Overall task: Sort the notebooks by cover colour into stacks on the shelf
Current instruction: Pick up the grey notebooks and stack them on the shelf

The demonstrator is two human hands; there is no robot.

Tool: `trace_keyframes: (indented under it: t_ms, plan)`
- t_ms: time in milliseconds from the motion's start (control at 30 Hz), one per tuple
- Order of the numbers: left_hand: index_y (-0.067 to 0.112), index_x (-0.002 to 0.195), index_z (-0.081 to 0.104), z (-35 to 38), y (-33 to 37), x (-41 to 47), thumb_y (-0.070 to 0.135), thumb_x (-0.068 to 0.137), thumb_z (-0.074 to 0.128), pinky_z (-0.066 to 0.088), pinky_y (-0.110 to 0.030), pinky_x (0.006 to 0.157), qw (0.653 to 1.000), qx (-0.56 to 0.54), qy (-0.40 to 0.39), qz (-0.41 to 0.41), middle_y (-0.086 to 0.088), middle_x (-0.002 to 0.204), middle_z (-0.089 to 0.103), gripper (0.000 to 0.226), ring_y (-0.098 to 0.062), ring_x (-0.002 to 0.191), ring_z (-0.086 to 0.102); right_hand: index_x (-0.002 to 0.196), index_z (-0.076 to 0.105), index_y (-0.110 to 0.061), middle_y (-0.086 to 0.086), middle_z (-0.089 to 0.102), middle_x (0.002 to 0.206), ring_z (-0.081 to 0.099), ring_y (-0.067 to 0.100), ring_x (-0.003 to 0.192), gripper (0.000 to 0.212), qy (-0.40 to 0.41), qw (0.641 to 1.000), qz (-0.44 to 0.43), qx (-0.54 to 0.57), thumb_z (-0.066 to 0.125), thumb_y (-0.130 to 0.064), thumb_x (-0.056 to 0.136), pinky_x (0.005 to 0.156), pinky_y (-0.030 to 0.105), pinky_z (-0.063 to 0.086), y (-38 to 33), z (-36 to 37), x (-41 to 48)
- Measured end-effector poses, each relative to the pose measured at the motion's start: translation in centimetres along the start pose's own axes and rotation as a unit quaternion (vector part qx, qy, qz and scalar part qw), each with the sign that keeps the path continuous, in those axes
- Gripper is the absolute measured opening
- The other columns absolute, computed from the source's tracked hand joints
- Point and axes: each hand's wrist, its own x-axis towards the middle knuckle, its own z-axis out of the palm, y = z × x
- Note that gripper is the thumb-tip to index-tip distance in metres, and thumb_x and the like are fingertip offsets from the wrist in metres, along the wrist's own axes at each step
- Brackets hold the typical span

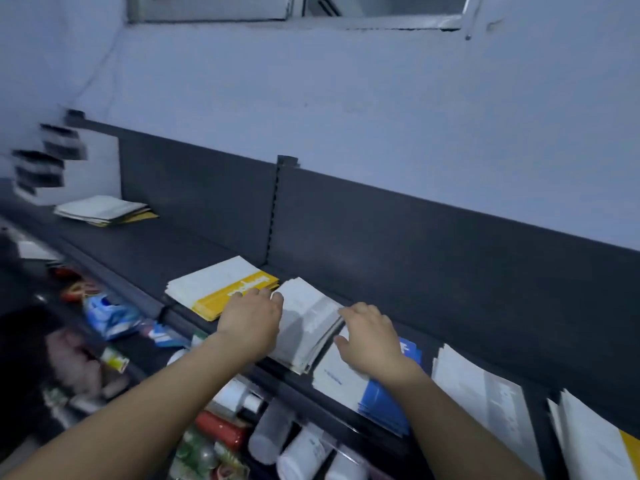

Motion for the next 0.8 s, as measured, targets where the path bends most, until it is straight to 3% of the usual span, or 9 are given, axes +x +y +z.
trace_keyframes:
  t_ms: [500, 800]
  plan:
    - [0.017, 0.121, 0.047, 4.6, -23.5, -1.2, 0.027, 0.09, 0.054, 0.043, -0.036, 0.089, 0.993, 0.033, -0.01, -0.109, -0.003, 0.124, 0.054, 0.033, -0.024, 0.117, 0.052, 0.134, 0.047, -0.019, 0.006, 0.05, 0.133, 0.041, 0.027, 0.126, 0.045, -0.017, 0.994, -0.106, 0.015, 0.051, -0.039, 0.093, 0.102, 0.039, 0.037, -22.3, 3.1, 12.7]
    - [0.018, 0.119, 0.047, 8.1, -33.9, -0.4, 0.028, 0.092, 0.051, 0.043, -0.033, 0.087, 0.988, 0.023, -0.014, -0.154, -0.001, 0.122, 0.055, 0.029, -0.022, 0.116, 0.052, 0.134, 0.047, -0.018, 0.007, 0.05, 0.132, 0.043, 0.027, 0.124, 0.047, -0.027, 0.988, -0.146, 0.031, 0.052, -0.04, 0.092, 0.101, 0.039, 0.038, -31.5, 5.3, 19.3]
